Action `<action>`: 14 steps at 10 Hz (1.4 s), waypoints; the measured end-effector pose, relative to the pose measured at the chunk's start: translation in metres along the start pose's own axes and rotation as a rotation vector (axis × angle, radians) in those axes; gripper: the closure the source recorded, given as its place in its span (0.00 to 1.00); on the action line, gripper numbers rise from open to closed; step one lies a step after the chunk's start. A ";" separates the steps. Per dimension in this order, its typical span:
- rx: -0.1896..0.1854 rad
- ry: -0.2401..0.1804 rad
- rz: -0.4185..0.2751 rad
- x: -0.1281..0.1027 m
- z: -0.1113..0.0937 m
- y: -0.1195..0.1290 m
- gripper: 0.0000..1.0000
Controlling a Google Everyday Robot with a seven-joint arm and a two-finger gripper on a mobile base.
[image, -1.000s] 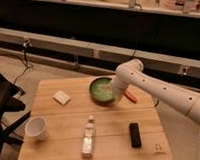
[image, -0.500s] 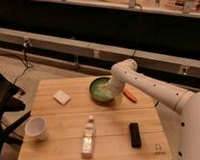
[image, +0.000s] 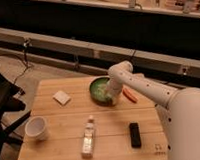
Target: Pick up the ceramic bowl
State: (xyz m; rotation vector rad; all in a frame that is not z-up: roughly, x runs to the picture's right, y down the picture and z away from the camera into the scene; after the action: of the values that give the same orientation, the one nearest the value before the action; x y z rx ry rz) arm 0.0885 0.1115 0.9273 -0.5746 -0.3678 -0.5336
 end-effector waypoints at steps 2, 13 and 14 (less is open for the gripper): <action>0.023 -0.024 -0.009 -0.003 -0.003 0.005 0.82; 0.055 0.018 -0.058 -0.011 -0.057 -0.006 0.82; 0.054 0.020 -0.060 -0.010 -0.062 -0.005 0.82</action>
State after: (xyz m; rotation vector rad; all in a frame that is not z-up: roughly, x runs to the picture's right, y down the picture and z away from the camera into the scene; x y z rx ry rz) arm 0.0882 0.0742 0.8759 -0.5072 -0.3804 -0.5846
